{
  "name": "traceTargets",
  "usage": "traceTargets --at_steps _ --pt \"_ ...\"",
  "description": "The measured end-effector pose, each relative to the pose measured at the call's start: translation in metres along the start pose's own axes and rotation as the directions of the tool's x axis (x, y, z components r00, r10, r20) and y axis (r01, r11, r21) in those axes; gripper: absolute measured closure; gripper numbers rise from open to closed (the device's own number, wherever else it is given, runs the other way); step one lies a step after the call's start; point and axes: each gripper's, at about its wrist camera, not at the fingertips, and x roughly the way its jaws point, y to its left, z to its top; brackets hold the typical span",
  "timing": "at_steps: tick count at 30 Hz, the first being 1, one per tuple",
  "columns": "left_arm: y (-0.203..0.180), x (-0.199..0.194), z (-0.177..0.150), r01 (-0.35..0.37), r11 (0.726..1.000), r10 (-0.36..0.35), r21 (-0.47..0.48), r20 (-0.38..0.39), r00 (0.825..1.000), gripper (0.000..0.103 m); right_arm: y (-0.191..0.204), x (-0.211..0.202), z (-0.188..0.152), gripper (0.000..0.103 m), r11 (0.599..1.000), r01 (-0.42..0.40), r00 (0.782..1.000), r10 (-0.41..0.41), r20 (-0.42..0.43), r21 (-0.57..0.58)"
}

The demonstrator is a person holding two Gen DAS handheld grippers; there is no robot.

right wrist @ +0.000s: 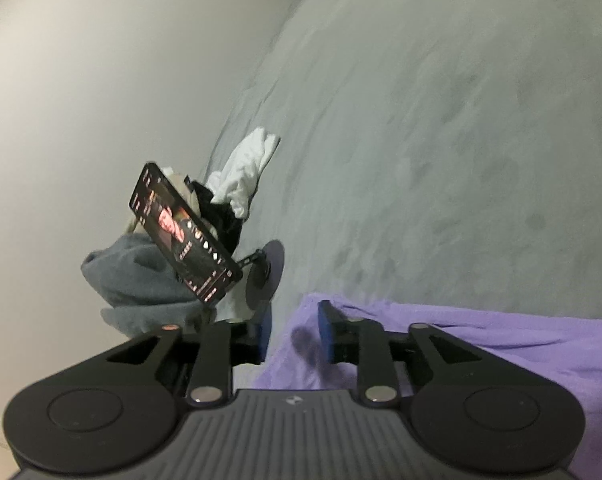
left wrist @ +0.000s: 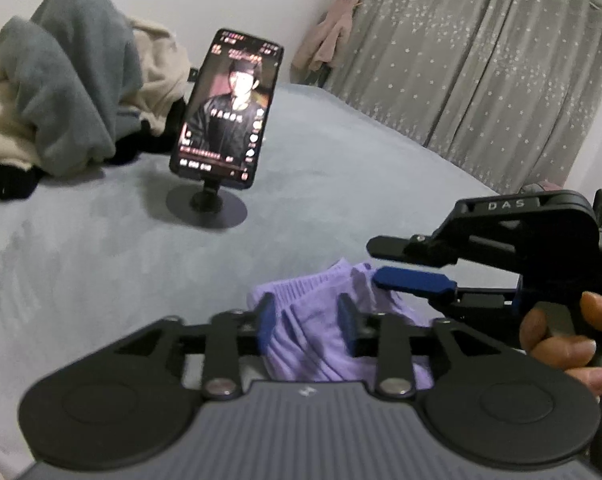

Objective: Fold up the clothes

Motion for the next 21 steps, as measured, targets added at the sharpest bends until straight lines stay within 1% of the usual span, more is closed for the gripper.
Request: traceTargets --at_steps 2,4,6,7,8,11,12,14,16,18,21 --pt "-0.007 -0.001 0.001 0.050 0.997 -0.049 0.054 -0.016 0.999 0.056 -0.002 -0.010 -0.001 0.076 1.000 0.018 1.000 -0.017 0.012 -0.018" --pt "-0.015 -0.002 0.001 0.078 0.991 -0.075 0.108 -0.028 0.997 0.056 -0.003 -0.025 -0.003 0.075 0.997 0.047 0.998 -0.046 0.032 -0.056" --pt "-0.025 -0.002 0.001 0.110 0.980 -0.104 0.168 -0.047 0.993 0.056 -0.005 -0.046 -0.009 0.074 0.989 0.096 0.994 -0.090 0.057 -0.112" --pt "-0.033 -0.002 0.001 0.142 0.967 -0.130 0.213 -0.071 0.989 0.054 -0.006 -0.055 -0.012 0.074 0.984 0.118 0.992 -0.110 0.067 -0.132" --pt "-0.041 -0.001 0.001 0.179 0.949 -0.156 0.260 -0.105 0.982 0.050 -0.008 -0.063 -0.015 0.074 0.979 0.137 0.989 -0.126 0.076 -0.148" --pt "-0.056 0.003 0.000 0.236 0.911 -0.186 0.339 -0.172 0.967 0.049 -0.016 -0.091 -0.024 0.071 0.962 0.192 0.979 -0.174 0.103 -0.194" --pt "-0.060 0.005 0.000 0.252 0.899 -0.193 0.359 -0.192 0.962 0.049 -0.020 -0.103 -0.029 0.069 0.951 0.222 0.973 -0.201 0.117 -0.215" --pt "-0.064 0.009 -0.001 0.265 0.889 -0.194 0.373 -0.217 0.957 0.049 -0.027 -0.116 -0.036 0.068 0.937 0.255 0.965 -0.230 0.130 -0.238" --pt "-0.067 0.020 0.000 0.287 0.882 -0.197 0.374 -0.261 0.945 0.049 -0.034 -0.130 -0.044 0.068 0.919 0.292 0.954 -0.262 0.145 -0.265" --pt "-0.068 0.027 0.003 0.296 0.877 -0.198 0.378 -0.277 0.940 0.049 -0.040 -0.143 -0.056 0.068 0.897 0.325 0.944 -0.287 0.164 -0.300" --pt "-0.070 0.043 0.011 0.308 0.860 -0.199 0.407 -0.288 0.937 0.049 -0.046 -0.155 -0.075 0.068 0.856 0.373 0.927 -0.325 0.189 -0.357"
